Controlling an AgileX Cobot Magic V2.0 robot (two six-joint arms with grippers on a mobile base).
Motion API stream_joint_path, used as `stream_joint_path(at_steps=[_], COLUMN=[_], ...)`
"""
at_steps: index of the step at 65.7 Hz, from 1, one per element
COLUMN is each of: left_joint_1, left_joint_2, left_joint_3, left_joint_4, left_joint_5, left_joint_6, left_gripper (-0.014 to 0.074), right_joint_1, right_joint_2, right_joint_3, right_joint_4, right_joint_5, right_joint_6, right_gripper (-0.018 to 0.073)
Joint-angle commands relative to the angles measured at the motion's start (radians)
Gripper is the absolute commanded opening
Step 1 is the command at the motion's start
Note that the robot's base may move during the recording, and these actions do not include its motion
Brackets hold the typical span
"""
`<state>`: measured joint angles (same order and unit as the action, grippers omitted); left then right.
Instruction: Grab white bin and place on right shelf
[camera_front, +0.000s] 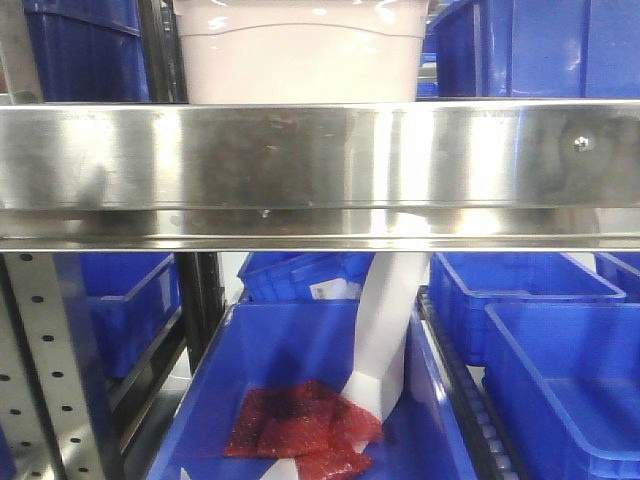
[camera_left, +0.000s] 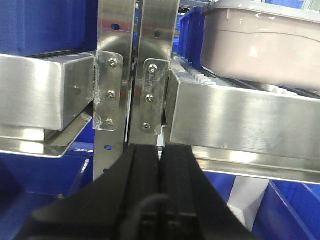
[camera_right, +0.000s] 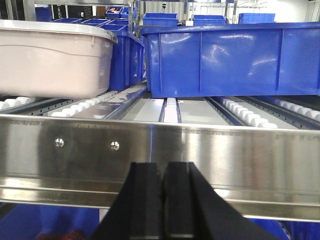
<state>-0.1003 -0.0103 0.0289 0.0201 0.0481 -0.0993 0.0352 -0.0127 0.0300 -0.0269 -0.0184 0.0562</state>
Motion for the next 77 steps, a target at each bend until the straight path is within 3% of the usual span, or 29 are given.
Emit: stream_joint_path(at_steps=[1,8,77], left_joint_1=[-0.007,-0.007,-0.007], left_joint_2=[-0.012,-0.012,-0.012], left_joint_3=[0.0,0.0,0.0], left_joint_4=[-0.002,-0.052,-0.052], left_joint_5=[-0.102,-0.115,-0.115], left_joint_6=[0.013,0.105,0.105], left_gripper=[-0.0118,-0.0118,-0.0118], right_joint_1=[-0.006,-0.006,-0.006], right_joint_2=[-0.016,-0.016,-0.016], right_joint_3=[-0.002,-0.002,-0.002], right_joint_4=[-0.008,-0.008,-0.008], right_joint_5=[-0.093,-0.093,-0.093], right_joint_6=[0.0,0.0,0.0], right_gripper=[0.0056,0.0056,0.0056])
